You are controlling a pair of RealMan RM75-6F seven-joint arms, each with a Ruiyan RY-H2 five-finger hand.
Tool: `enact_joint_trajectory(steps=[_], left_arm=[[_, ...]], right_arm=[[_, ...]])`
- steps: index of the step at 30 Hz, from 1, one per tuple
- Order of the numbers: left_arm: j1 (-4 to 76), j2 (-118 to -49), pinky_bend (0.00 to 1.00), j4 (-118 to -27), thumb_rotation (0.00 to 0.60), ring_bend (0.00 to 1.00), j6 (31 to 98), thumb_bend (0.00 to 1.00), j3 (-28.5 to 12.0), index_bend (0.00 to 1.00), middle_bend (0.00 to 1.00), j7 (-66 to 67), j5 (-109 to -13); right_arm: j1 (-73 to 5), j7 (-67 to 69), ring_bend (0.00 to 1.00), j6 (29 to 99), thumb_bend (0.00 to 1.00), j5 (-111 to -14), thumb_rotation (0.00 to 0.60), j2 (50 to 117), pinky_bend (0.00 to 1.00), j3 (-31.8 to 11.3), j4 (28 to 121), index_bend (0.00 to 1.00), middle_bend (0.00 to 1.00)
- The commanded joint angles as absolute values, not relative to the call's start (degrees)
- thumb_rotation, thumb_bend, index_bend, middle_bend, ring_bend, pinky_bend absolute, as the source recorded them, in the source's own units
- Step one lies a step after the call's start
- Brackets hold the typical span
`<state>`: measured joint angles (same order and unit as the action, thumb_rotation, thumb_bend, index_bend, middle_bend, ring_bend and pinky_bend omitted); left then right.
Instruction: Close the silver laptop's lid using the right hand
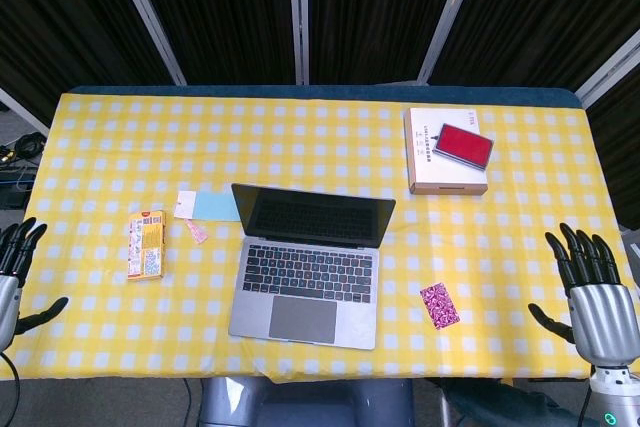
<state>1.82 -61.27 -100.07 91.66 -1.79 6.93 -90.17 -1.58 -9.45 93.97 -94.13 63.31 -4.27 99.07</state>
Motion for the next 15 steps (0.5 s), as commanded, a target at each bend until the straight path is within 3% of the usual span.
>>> enact_joint_trajectory(steps=[1, 7, 9, 12, 14, 15], left_arm=[[1.7, -61.3, 0.0, -100.1, 0.6, 0.0, 91.9, 0.0, -1.9, 0.0, 0.0, 7.1, -90.2], [1.9, -61.3, 0.0, -100.2, 0.6, 0.0, 91.3, 0.0, -2.0, 0.0, 0.0, 7.1, -89.6], [2.0, -61.5, 0.0, -100.1, 0.6, 0.0, 91.3, 0.0, -2.3, 0.0, 0.0, 7.6, -89.3], [2.2, -61.9, 0.0, -99.8, 0.6, 0.0, 90.9, 0.0, -2.7, 0.0, 0.0, 8.2, -88.5], [2.5, -62.2, 0.0, -99.4, 0.6, 0.0, 90.5, 0.0, -3.0, 0.0, 0.0, 8.4, -88.0], [2.7, -62.4, 0.0, -99.3, 0.6, 0.0, 90.3, 0.0, -3.2, 0.0, 0.0, 8.5, -87.8]], right_arm=[[-1.6, -9.5, 0.0, 93.8, 0.0, -94.0, 0.6, 63.3, 0.0, -4.3, 99.2, 0.0, 0.0], [-2.0, -9.1, 0.0, 92.6, 0.0, -93.6, 0.6, 63.4, 0.0, -4.1, 99.1, 0.0, 0.0], [-2.9, -7.9, 0.0, 90.7, 0.05, -93.1, 0.6, 62.8, 0.0, -4.1, 99.4, 0.0, 0.0], [-4.9, -6.3, 0.0, 87.6, 0.33, -91.8, 0.6, 62.4, 0.0, -5.0, 98.6, 0.0, 0.0], [-7.6, -4.3, 0.0, 83.2, 0.62, -90.4, 0.6, 61.7, 0.0, -6.0, 98.2, 0.0, 0.0], [-8.8, -3.2, 0.0, 81.5, 0.72, -89.8, 0.6, 61.3, 0.0, -6.6, 98.2, 0.0, 0.0]])
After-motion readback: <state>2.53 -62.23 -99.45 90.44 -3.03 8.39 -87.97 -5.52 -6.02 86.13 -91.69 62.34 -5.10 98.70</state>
